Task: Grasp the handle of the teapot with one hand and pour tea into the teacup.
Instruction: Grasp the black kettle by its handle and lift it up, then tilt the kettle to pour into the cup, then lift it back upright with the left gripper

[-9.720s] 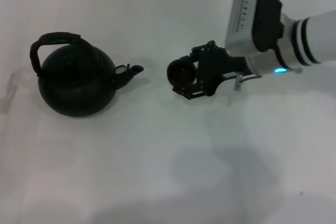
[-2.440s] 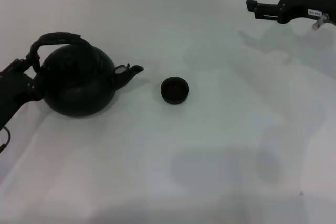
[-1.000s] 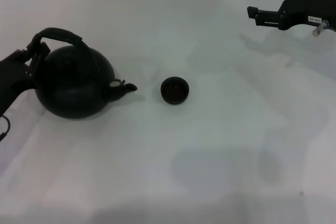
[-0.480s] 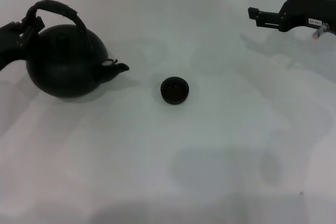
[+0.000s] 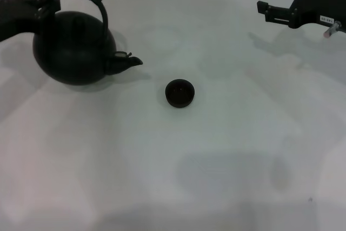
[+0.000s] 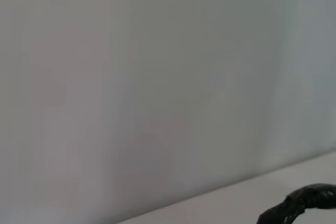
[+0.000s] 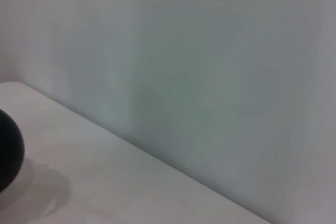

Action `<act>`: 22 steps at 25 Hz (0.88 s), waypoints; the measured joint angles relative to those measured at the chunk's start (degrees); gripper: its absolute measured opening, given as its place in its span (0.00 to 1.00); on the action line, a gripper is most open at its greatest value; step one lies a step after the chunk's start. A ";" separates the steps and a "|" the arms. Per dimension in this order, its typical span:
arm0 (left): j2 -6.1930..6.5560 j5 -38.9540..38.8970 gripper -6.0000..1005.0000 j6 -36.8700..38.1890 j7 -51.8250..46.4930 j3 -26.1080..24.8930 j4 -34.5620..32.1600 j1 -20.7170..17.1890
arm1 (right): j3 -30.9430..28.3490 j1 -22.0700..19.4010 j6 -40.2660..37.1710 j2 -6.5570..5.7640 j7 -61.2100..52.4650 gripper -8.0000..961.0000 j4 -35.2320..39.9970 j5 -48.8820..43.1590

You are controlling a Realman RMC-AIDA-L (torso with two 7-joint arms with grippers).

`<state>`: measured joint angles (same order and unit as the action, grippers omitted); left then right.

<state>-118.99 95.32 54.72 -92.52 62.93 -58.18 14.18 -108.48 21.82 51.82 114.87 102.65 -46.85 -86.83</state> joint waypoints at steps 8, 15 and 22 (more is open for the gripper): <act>-0.06 11.93 0.17 -2.22 -11.47 4.73 -9.66 0.75 | -0.50 -0.16 0.27 -0.01 1.61 0.88 0.22 2.93; -0.03 22.13 0.17 -2.33 -21.26 9.94 -17.28 0.81 | -1.53 -0.22 0.50 -0.01 3.03 0.88 0.64 5.31; 0.00 35.25 0.17 -2.40 -32.17 15.93 -24.04 1.87 | -3.34 -0.98 1.28 -0.01 4.13 0.88 0.67 6.21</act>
<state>-118.98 130.57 52.32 -124.69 78.86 -82.21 16.05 -111.81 20.84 53.11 114.87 106.78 -46.18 -80.62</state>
